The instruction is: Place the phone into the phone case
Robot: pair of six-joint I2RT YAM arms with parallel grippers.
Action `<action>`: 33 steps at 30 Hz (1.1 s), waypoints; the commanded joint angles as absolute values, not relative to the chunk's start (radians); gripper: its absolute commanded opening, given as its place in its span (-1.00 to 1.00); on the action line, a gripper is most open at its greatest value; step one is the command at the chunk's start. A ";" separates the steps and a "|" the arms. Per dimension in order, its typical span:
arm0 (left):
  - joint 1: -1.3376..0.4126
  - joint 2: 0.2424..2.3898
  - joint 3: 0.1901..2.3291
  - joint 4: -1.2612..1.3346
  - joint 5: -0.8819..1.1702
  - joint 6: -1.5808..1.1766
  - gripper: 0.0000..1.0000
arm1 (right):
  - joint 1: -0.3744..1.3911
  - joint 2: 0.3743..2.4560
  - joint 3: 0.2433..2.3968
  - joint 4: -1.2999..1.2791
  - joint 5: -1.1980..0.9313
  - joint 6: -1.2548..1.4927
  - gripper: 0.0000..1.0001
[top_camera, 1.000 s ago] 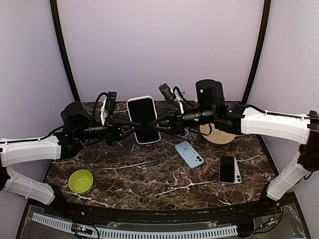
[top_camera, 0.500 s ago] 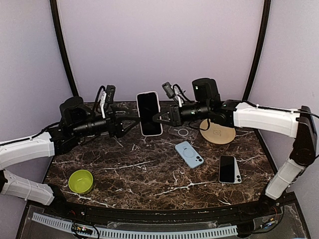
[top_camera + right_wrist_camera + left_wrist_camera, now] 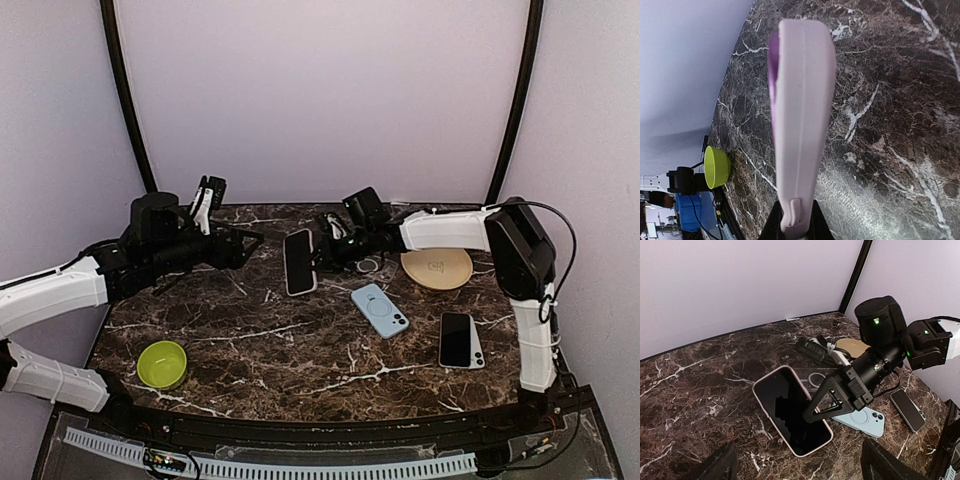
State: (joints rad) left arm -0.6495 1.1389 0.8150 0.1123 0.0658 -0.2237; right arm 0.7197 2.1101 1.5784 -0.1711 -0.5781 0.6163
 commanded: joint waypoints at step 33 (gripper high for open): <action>-0.590 1.178 0.811 0.097 0.127 -0.245 0.74 | 0.689 2.283 2.018 -0.764 0.120 0.377 0.36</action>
State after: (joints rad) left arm -0.5972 1.1778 0.8143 0.1028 0.1192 -0.2432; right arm 0.7013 2.2059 1.9198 -0.6296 -0.0345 0.4923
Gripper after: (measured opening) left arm 0.870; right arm 0.672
